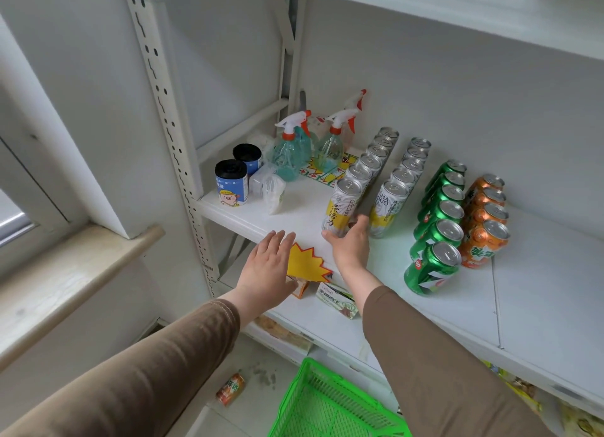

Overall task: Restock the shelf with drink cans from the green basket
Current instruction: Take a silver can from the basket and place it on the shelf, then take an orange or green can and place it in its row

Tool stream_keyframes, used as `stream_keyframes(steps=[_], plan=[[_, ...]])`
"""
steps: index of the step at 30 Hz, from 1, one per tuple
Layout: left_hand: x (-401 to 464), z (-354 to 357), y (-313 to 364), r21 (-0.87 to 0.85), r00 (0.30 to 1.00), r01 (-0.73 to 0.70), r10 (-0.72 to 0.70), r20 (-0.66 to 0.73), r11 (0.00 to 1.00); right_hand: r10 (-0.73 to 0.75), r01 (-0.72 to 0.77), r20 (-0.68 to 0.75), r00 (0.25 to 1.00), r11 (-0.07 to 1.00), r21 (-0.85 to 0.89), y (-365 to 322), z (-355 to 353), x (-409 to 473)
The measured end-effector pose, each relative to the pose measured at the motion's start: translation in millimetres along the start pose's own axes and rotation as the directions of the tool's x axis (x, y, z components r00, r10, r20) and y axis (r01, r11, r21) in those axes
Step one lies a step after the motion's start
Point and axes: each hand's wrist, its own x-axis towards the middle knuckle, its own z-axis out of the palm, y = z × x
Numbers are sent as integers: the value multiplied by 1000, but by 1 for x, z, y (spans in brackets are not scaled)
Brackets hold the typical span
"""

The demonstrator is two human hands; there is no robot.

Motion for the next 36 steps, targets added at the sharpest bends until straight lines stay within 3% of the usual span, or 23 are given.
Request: stream_keyframes(steps=[6,10,15,25,36], plan=[[-34,-2,-29,28,999,30,-30,14,999,-165,163,2,986,972,-166,7,6,-59],[-71,0,-57,54,997,72,-74,30,996,-405,412,95,909,847,-336,11,17,-110],[-135,21,-101,17,988,152,-152,32,988,-495,556,254,831,723,-410,25,52,-180],[-236,152,-182,31,954,222,-224,202,975,-314,565,528,789,706,-426,129,172,-277],[-283,386,-258,62,886,294,-296,357,954,-80,532,711,699,723,-441,343,319,-298]])
